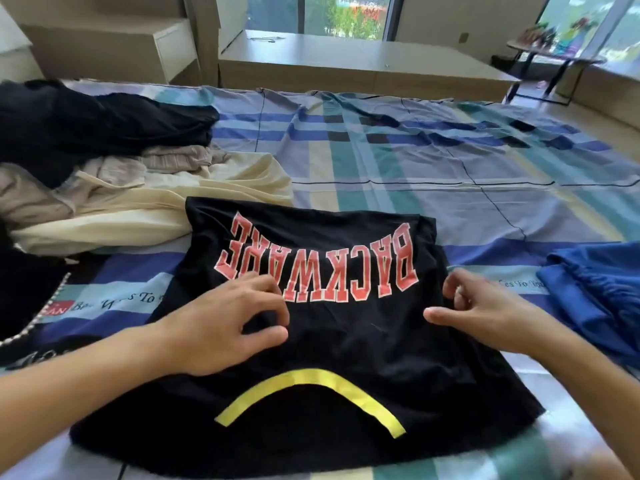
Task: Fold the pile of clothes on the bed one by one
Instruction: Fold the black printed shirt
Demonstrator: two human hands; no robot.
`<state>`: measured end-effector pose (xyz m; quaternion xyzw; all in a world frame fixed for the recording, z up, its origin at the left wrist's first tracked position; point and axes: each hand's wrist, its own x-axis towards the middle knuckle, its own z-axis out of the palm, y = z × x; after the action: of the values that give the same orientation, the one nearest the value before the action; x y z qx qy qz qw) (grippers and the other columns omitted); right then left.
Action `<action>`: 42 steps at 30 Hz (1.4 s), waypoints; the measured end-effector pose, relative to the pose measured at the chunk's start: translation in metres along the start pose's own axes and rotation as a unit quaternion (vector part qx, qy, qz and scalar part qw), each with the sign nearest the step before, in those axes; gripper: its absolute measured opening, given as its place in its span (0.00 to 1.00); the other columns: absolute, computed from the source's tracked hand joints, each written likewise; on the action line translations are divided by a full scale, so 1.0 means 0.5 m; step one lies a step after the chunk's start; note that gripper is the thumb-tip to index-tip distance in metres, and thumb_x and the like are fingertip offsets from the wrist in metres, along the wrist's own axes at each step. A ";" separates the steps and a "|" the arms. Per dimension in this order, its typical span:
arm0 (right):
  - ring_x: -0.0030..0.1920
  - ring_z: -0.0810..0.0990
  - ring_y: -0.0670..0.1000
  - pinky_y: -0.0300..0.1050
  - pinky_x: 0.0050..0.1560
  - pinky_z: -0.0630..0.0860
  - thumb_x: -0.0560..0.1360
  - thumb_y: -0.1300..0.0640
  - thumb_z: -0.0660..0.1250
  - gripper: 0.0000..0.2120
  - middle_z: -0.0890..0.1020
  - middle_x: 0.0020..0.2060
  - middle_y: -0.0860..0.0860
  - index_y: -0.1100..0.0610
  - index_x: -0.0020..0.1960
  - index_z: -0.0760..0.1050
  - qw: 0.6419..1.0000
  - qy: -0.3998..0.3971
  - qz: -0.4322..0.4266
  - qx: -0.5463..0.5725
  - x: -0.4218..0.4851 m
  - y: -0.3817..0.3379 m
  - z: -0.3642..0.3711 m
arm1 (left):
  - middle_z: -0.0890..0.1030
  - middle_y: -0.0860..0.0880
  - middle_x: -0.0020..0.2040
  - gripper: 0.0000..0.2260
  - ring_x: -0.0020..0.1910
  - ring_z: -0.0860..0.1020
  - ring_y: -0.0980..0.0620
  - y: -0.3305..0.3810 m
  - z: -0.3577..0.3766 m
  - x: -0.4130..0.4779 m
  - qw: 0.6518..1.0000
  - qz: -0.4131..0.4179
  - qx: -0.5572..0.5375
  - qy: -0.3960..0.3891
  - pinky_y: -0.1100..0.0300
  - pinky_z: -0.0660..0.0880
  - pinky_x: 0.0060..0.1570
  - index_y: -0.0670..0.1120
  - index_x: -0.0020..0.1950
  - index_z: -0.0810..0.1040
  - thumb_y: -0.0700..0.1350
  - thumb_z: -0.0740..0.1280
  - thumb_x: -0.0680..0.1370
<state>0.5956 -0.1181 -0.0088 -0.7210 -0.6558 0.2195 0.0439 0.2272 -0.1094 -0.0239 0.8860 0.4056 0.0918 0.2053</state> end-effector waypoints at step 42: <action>0.34 0.72 0.57 0.55 0.38 0.70 0.71 0.56 0.76 0.17 0.71 0.35 0.49 0.52 0.35 0.67 0.926 0.224 -0.300 -0.058 0.062 -0.002 -0.072 | 0.84 0.46 0.50 0.13 0.50 0.81 0.42 -0.157 -0.207 -0.039 0.945 0.051 0.219 0.239 0.47 0.75 0.51 0.43 0.42 0.78 0.53 0.70 0.73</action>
<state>0.6093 -0.0798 0.0161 -0.5226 -0.8259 -0.0095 0.2112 0.1270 -0.0483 0.0347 0.8804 0.4076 0.2200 -0.1021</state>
